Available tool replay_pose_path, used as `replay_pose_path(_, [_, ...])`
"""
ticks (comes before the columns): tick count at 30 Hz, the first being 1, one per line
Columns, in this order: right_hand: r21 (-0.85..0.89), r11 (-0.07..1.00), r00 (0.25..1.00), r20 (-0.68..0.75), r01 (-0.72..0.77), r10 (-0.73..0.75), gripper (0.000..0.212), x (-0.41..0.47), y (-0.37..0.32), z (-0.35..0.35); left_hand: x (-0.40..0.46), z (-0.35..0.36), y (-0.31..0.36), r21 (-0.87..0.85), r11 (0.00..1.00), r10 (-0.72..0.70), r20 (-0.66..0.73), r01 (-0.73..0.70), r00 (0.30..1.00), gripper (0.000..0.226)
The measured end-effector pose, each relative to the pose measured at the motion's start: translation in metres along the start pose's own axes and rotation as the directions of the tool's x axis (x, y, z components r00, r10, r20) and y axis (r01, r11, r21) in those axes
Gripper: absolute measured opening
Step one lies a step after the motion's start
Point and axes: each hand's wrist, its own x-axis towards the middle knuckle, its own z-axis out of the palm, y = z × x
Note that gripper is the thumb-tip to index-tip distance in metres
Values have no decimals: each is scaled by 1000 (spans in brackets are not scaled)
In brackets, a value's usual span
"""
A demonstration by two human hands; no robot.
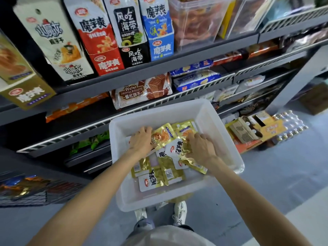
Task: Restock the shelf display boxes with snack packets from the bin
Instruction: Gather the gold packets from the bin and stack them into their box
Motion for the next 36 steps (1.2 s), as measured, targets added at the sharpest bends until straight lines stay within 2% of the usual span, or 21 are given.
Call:
replay_pose_path(2, [-83,992,994,-50,98,-102,60,-1,-1,5,-5,-1,-4,-2,1000,3,77,-3,997,66])
replay_pose_path(4, [-185,965,982,-8,184,-189,61,0,-5,11,-10,-2,-6,-2,1000,5,137,-5,991,71])
replay_pose_path(8, [-324,921,976,89,216,-197,67,7,-12,7,-14,-5,-9,69,996,42,224,-58,974,79])
replay_pose_path(10, [-265,923,959,136,279,-250,59,9,-7,-4,-19,-9,-11,78,994,54,300,-80,952,91])
replay_pose_path(13, [-104,945,949,97,311,-301,21,-2,5,-26,-27,-20,-17,-84,994,90,335,-66,938,100])
replay_pose_path(15, [-110,967,967,-81,231,-240,20,-12,11,-38,-32,-36,-24,-275,961,106,235,-39,966,87])
replay_pose_path(16, [3,983,962,-205,183,-179,18,-16,13,-43,-35,-44,-27,-373,928,80,165,-13,983,75])
replay_pose_path(17, [214,965,953,-292,153,-87,15,-21,14,-50,-38,-52,-31,-472,882,33,93,15,995,62])
replay_pose_path(18, [466,872,946,-323,146,14,12,-25,11,-56,-43,-59,-34,-576,817,-25,35,40,999,50])
replay_pose_path(20, [822,550,962,-247,144,117,10,-32,0,-68,-52,-69,-37,-746,663,-146,-59,54,988,36])
replay_pose_path(21, [914,385,976,-187,131,111,12,-35,-8,-72,-56,-73,-38,-796,604,-199,-110,34,974,28])
replay_pose_path(23, [991,101,993,-93,85,77,16,-36,-24,-74,-64,-79,-37,-848,530,-283,-190,-12,940,13])
replay_pose_path(25, [999,-38,998,-36,38,44,26,-34,-35,-76,-72,-84,-39,-892,450,-339,-214,-42,916,11])
replay_pose_path(27, [999,-48,1000,-20,20,16,33,-32,-46,-82,-80,-91,-43,-921,384,-389,-224,-63,894,13])
replay_pose_path(30, [999,-23,998,-50,49,-35,31,-30,-65,-99,-93,-118,-55,-902,402,-466,-351,-160,812,10])
replay_pose_path(32, [996,0,992,-90,90,-92,23,-28,-82,-117,-101,-144,-68,-857,472,-493,-450,-206,745,13])
replay_pose_path(36, [955,149,954,-226,257,-199,12,-14,-125,-158,-123,-206,-96,-715,662,-455,-621,-224,638,22])
